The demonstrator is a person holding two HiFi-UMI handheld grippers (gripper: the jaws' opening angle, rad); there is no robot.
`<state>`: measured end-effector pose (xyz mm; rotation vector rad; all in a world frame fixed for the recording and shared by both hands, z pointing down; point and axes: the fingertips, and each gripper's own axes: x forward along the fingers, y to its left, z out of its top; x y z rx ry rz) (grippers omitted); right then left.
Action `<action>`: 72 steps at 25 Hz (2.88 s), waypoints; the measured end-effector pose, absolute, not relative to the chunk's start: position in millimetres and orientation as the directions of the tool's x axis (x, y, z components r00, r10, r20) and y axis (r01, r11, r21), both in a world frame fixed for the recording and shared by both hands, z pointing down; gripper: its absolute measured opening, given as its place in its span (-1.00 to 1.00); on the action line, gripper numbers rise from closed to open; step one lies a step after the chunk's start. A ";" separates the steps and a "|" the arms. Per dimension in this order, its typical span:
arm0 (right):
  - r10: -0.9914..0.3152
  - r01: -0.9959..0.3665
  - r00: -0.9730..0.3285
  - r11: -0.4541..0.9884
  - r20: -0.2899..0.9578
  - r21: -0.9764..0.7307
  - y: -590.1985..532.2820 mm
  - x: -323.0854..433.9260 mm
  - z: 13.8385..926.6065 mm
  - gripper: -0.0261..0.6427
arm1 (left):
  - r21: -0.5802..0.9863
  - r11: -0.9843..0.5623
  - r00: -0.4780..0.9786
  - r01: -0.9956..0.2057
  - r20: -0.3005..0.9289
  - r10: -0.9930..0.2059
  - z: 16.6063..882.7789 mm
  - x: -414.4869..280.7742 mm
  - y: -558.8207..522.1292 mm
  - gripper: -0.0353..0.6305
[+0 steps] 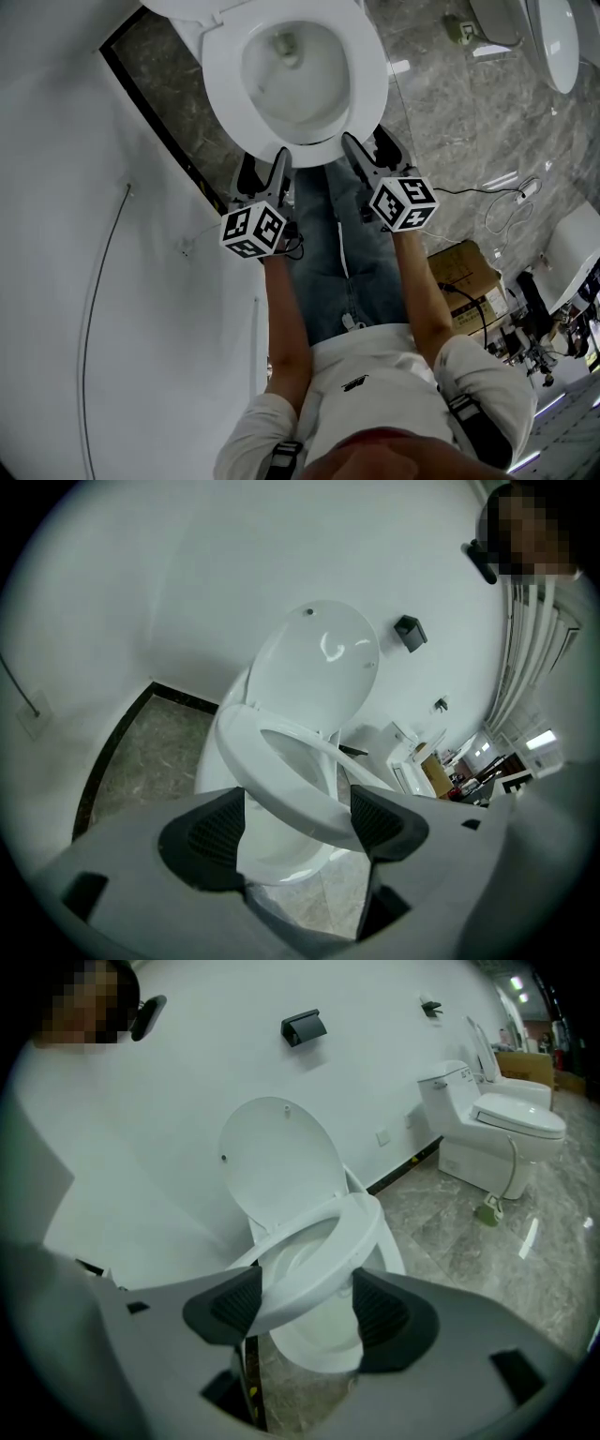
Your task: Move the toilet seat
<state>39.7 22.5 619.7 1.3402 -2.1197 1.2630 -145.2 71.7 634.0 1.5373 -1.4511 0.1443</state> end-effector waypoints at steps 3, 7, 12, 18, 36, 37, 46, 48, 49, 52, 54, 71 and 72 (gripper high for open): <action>-0.553 -0.850 -0.498 0.159 0.668 -0.502 19.6 38.6 613.9 0.01 | 0.515 0.171 0.270 -0.840 0.669 -0.693 623.1 -147.2 72.4 0.10; -0.559 -0.848 -0.497 0.149 0.664 -0.509 13.5 36.5 605.2 0.01 | 0.463 0.088 0.276 -0.882 0.658 -0.700 603.3 -147.5 74.0 0.10; -0.552 -0.850 -0.493 0.141 0.673 -0.507 8.6 34.8 596.7 0.01 | 0.365 -0.074 0.311 -0.928 0.648 -0.695 581.8 -137.2 76.4 0.10; -0.552 -0.851 -0.487 0.126 0.677 -0.509 1.7 31.7 588.5 0.01 | 0.115 -0.315 0.305 -0.942 0.684 -0.663 570.6 -121.5 72.6 0.10; -0.598 -0.815 -0.495 0.068 0.630 -0.576 -23.5 28.1 554.3 0.01 | -0.090 -0.404 0.250 -0.911 0.657 -0.711 551.3 -121.8 42.8 0.01; -0.600 -0.812 -0.495 0.060 0.629 -0.581 -25.7 27.8 551.8 0.01 | -0.088 -0.399 0.250 -0.913 0.653 -0.715 548.6 -122.2 40.6 0.00; -0.632 -0.801 -0.476 0.024 0.612 -0.598 -34.3 42.2 525.8 0.01 | -0.089 -0.408 0.270 -0.909 0.621 -0.736 524.5 -125.0 15.9 -0.02; -0.635 -0.812 -0.481 0.061 0.605 -0.581 -35.1 43.9 518.1 0.01 | -0.088 -0.408 0.275 -0.909 0.610 -0.744 516.2 -126.6 6.9 -0.03; -0.633 -0.819 -0.486 0.088 0.602 -0.567 -35.7 43.5 514.3 0.01 | -0.084 -0.407 0.277 -0.910 0.605 -0.746 513.9 -127.6 4.0 -0.03; -0.626 -0.833 -0.507 0.179 0.593 -0.524 -37.1 39.7 501.6 0.01 | -0.073 -0.403 0.285 -0.912 0.594 -0.752 506.0 -129.3 -4.5 -0.03; -0.623 -0.837 -0.525 0.256 0.579 -0.484 -38.4 34.2 491.8 0.01 | -0.065 -0.404 0.291 -0.913 0.589 -0.754 501.0 -130.6 -9.8 -0.03; -0.573 -0.755 -0.627 0.615 0.527 -0.229 -77.3 -6.2 446.8 0.00 | -0.012 -0.384 0.311 -0.923 0.563 -0.766 470.6 -143.8 -54.8 -0.06; -0.571 -0.752 -0.629 0.618 0.527 -0.228 -79.2 -7.6 446.3 0.01 | -0.010 -0.382 0.312 -0.924 0.561 -0.767 469.4 -144.6 -57.3 -0.06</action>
